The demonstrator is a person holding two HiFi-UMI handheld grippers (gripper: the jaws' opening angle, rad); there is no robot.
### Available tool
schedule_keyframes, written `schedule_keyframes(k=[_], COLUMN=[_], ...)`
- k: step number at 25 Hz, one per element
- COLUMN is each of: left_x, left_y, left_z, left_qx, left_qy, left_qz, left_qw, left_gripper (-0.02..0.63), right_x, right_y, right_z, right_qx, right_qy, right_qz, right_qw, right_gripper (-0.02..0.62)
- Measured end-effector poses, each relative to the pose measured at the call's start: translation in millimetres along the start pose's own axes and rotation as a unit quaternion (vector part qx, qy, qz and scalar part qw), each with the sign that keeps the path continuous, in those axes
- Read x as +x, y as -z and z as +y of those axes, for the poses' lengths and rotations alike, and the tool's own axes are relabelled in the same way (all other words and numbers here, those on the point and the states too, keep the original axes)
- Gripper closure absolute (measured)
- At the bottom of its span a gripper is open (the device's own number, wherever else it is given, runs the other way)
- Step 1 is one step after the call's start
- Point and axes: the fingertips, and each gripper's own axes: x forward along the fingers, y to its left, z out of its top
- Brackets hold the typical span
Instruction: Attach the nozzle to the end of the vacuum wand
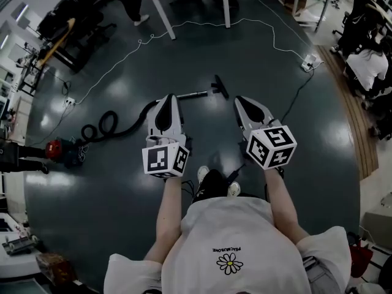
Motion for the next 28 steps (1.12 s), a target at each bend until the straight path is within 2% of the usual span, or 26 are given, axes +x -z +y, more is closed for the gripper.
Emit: schedule_keyframes(k=[4, 10, 17, 22, 28], left_x=[14, 74, 183, 234, 295], left_y=[7, 32, 39, 44, 65], left_z=[22, 61, 156, 217, 256], left_qx=[-0.007, -0.028, -0.06, -0.057, -0.073], left_qy=[-0.007, -0.004, -0.015, -0.015, -0.027], left_qz=[0.007, 0.005, -0.006, -0.006, 0.007], left_qw=[0.9999, 0.9996, 0.9981, 0.9982, 0.9969], left_gripper=[0.606, 0.606, 0.606, 0.606, 0.606], right_x=[22, 92, 228, 295, 357], right_y=[7, 5, -32, -27, -37], right_z=[-8, -26, -58, -81, -113], right_qx=[0.018, -0.013, -0.049, -0.044, -0.041], right_qy=[0.003, 0.004, 0.008, 0.032, 0.04], right_qz=[0.012, 0.03, 0.053, 0.068, 0.08], right_qw=[1.0, 0.999, 0.997, 0.996, 0.995], right_gripper=[0.589, 0.589, 0.589, 0.589, 0.589])
